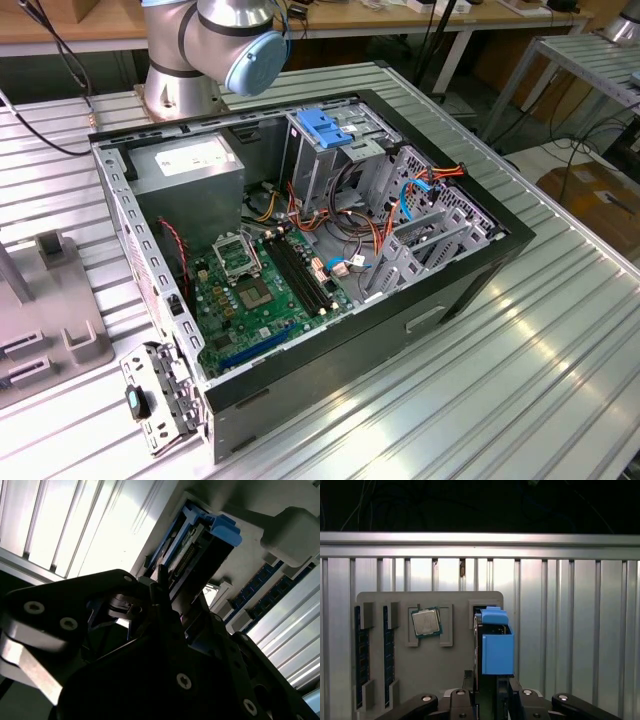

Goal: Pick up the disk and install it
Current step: 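Pick up the disk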

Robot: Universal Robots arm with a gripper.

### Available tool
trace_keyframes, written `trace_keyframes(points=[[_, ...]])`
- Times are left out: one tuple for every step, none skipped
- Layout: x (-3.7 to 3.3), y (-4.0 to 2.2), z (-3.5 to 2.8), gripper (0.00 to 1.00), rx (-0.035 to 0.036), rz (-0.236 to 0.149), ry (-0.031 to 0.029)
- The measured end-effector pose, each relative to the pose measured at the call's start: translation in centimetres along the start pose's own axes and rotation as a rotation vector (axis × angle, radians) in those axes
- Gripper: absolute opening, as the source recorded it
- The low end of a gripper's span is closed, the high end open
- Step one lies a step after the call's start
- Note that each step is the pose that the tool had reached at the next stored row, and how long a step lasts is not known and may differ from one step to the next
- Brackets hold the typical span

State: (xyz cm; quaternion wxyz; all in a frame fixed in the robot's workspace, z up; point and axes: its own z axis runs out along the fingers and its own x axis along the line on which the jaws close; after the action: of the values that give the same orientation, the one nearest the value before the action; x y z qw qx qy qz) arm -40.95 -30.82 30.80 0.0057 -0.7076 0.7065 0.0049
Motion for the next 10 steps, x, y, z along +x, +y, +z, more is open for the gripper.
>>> trace_keyframes(points=[[0.00,0.00,-0.01,0.35,0.0000,0.000,0.0000],[0.00,0.00,-0.12,0.35,-0.0004,0.000,0.0002],[0.00,0.00,-0.17,0.35,-0.0002,0.000,0.0001],[0.00,0.00,-0.27,0.35,-0.0001,0.000,0.0001],[-0.01,0.00,-0.41,0.35,-0.0001,0.000,0.0001],[-0.01,0.00,-0.53,0.35,-0.0001,0.000,0.0000],[-0.01,0.00,-0.77,0.35,0.0000,0.000,0.0000],[-0.02,0.00,-1.12,0.35,0.0000,0.000,0.0000],[-0.02,0.00,-1.27,0.35,-0.0001,0.000,0.0000],[-0.02,0.00,-1.37,0.35,0.0000,0.000,-0.0001]])
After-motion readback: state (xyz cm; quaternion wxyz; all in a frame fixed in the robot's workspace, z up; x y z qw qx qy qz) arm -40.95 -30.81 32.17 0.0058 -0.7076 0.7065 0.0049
